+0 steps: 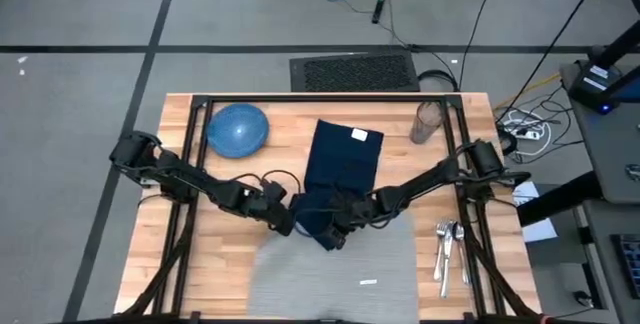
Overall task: Set table place
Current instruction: Fold the dark blue napkin
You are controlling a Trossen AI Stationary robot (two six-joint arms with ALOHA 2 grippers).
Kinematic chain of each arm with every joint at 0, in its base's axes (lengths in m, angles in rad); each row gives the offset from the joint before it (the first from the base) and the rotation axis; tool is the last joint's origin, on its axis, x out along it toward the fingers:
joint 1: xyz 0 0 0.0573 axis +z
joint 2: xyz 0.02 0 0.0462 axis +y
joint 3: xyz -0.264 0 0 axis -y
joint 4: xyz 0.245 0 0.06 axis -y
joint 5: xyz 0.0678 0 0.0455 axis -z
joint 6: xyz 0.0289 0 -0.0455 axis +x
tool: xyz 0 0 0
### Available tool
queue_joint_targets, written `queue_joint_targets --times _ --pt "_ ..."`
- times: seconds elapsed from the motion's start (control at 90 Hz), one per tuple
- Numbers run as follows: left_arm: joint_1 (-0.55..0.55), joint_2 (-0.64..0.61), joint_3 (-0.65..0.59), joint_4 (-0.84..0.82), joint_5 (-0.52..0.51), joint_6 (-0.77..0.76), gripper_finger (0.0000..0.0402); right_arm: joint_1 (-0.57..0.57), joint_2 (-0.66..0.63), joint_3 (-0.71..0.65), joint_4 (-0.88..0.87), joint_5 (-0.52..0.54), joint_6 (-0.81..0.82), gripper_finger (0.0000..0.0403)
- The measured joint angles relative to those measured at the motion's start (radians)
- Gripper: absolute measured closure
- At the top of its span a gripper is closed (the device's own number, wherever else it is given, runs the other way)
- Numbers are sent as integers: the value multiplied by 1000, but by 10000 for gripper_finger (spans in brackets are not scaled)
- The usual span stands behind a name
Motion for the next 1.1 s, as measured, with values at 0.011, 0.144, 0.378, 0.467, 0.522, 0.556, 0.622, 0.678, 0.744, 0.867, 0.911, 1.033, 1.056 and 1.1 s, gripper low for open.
queue_joint_targets --times 0.011,0.144,0.378,0.467,0.522,0.556,0.622,0.678,0.744,0.867,0.911,1.033,1.056,1.1 --pt "0 0 0 -5 1 7 181 2 -1 2 -6 -7 3 403" --pt "0 0 0 -32 8 59 181 51 -38 2 -129 -49 21 403" --pt "2 0 -1 -47 6 93 181 147 -177 -1 -381 -51 27 403" --pt "2 0 -2 -48 6 109 181 172 -216 -1 -417 -46 50 403" --pt "2 0 -2 -53 5 120 181 182 -238 -1 -413 -36 66 403" --pt "5 0 -2 -64 0 122 181 187 -250 -1 -403 -17 73 403" --pt "20 0 -1 -103 -14 117 181 189 -264 -1 -374 50 74 403" --pt "38 -2 -1 -133 -29 112 181 177 -267 -1 -345 106 72 403" --pt "56 -15 -3 -147 -41 112 181 147 -261 -1 -309 135 68 403" --pt "68 -60 15 -175 -59 128 181 89 -236 -1 -253 139 46 403" --pt "69 -77 20 -187 -66 138 181 71 -228 -1 -235 139 37 403" --pt "63 -137 41 -195 -76 116 181 39 -206 -1 -210 133 13 403" --pt "57 -141 41 -195 -72 106 181 35 -201 -1 -208 132 10 403" --pt "41 -142 40 -203 -66 84 181 28 -192 -1 -208 123 1 403"
